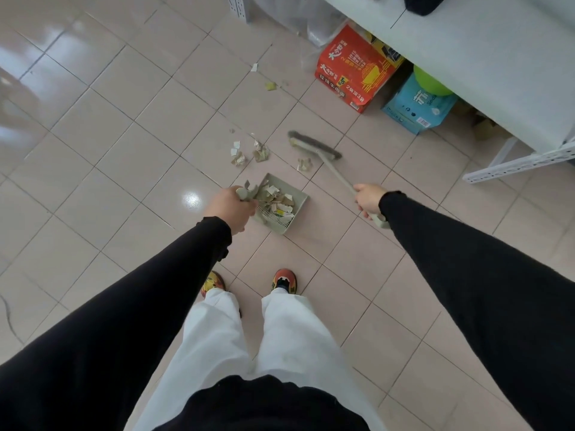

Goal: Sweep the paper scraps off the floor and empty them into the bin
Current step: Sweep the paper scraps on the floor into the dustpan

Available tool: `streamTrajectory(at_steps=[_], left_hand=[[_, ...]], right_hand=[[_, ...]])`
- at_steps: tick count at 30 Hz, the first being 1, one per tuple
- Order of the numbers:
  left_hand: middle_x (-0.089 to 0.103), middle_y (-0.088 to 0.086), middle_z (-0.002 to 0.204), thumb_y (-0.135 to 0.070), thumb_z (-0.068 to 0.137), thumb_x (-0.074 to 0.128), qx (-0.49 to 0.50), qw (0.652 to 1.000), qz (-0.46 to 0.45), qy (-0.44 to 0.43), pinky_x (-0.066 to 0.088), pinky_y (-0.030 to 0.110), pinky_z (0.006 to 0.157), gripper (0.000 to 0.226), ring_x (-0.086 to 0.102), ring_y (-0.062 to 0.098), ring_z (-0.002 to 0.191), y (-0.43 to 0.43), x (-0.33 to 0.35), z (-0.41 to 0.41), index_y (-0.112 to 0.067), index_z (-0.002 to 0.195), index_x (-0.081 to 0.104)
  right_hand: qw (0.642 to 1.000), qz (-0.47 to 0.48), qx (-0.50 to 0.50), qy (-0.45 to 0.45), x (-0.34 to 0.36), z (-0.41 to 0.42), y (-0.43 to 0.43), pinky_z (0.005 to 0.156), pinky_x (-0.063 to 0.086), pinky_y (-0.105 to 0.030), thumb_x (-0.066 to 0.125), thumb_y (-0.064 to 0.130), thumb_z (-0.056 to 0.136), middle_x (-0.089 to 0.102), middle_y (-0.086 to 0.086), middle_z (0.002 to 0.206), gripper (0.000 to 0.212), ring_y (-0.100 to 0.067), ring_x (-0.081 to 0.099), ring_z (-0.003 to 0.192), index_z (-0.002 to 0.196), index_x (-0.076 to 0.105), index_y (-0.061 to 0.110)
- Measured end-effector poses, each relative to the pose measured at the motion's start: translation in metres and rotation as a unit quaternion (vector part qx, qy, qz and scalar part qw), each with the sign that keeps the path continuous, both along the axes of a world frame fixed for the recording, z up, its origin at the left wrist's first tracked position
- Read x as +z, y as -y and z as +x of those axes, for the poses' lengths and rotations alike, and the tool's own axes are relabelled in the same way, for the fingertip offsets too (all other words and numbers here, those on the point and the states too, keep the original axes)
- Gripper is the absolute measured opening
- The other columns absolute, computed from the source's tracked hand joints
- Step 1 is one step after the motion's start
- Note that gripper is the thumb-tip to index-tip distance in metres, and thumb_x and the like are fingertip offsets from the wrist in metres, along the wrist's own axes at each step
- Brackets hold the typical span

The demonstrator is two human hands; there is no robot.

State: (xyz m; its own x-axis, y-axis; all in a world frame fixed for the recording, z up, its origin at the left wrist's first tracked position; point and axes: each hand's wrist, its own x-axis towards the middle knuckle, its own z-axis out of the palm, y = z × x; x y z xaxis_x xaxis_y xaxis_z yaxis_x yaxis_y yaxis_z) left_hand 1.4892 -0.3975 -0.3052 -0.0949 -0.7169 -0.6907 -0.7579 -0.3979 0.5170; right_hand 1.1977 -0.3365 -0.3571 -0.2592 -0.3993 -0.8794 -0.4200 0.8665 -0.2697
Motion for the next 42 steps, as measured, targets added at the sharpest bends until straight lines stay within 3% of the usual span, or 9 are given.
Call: streamTrajectory(at_steps=[4,8,12,16,22,30,36,42], left_hand=[[0.073,0.017,0.109,-0.020,0.100,0.055,0.002,1.000,0.003,0.003,0.043,0.025,0.047,0.007,0.051,0.017,0.058,0.002,0.004,-0.003,-0.016,0.104,0.060],[0.073,0.017,0.110,-0.021,0.101,0.055,-0.002,1.000,0.009,0.003,0.045,0.026,0.048,0.007,0.051,0.017,0.058,0.001,0.008,-0.005,-0.016,0.103,0.059],[0.073,0.017,0.110,-0.021,0.101,0.055,-0.002,1.000,0.012,0.003,0.044,0.026,0.049,0.007,0.050,0.017,0.057,-0.001,0.009,-0.005,-0.016,0.105,0.058],[0.072,0.018,0.111,-0.019,0.100,0.055,0.006,1.000,0.010,-0.006,0.042,0.025,0.049,0.006,0.049,0.018,0.056,-0.002,0.010,-0.005,-0.016,0.104,0.057],[0.072,0.017,0.112,-0.019,0.100,0.054,-0.001,1.000,0.006,-0.004,0.042,0.025,0.048,0.007,0.049,0.016,0.056,-0.003,0.008,-0.004,-0.017,0.107,0.056],[0.072,0.017,0.113,-0.018,0.101,0.054,-0.004,1.000,0.004,-0.002,0.043,0.024,0.048,0.008,0.050,0.016,0.058,-0.004,0.007,0.004,-0.020,0.108,0.056],[0.059,0.003,0.081,-0.013,0.098,0.056,-0.010,1.000,0.001,0.003,0.046,0.027,0.050,0.015,0.050,0.017,0.059,0.003,0.005,0.018,-0.015,0.111,0.063],[0.060,0.002,0.079,-0.012,0.095,0.057,0.027,1.000,-0.004,-0.003,0.044,0.027,0.050,0.026,0.048,0.015,0.059,0.025,-0.002,0.075,-0.012,0.121,0.064]], right_hand=[[0.998,0.020,-0.007,0.053,0.031,0.000,-0.065,0.036,0.031,-0.020,0.038,0.007,0.098,0.048,-0.006,0.072,0.050,-0.015,0.040,0.046,0.146,0.045,0.018],[0.993,0.013,-0.046,0.109,0.079,-0.014,-0.121,0.039,0.033,-0.023,0.045,0.013,0.095,0.052,-0.006,0.077,0.050,-0.012,0.042,0.043,0.143,0.049,0.029],[0.995,-0.020,-0.055,0.083,0.095,-0.001,-0.139,0.042,0.036,-0.026,0.044,0.016,0.094,0.052,-0.004,0.079,0.054,-0.013,0.041,0.047,0.145,0.044,0.035],[0.999,-0.037,-0.015,0.019,0.064,0.014,-0.104,0.046,0.039,-0.028,0.040,0.013,0.095,0.054,0.001,0.080,0.056,-0.018,0.048,0.052,0.149,0.040,0.027],[0.997,0.023,-0.012,0.070,0.053,0.035,-0.100,0.039,0.035,-0.023,0.036,0.007,0.098,0.048,-0.003,0.075,0.052,-0.015,0.043,0.049,0.149,0.041,0.017],[0.996,-0.003,-0.069,0.055,0.077,0.042,-0.145,0.042,0.037,-0.025,0.038,0.014,0.094,0.052,-0.002,0.078,0.055,-0.015,0.043,0.050,0.147,0.042,0.031],[0.991,0.011,-0.093,0.093,0.067,0.064,-0.118,0.038,0.034,-0.022,0.039,0.010,0.097,0.048,-0.007,0.079,0.052,-0.014,0.041,0.046,0.148,0.043,0.022],[0.985,-0.023,-0.136,0.108,0.093,0.097,-0.126,0.041,0.035,-0.024,0.041,0.016,0.099,0.049,-0.008,0.084,0.047,-0.011,0.040,0.046,0.143,0.046,0.031]])
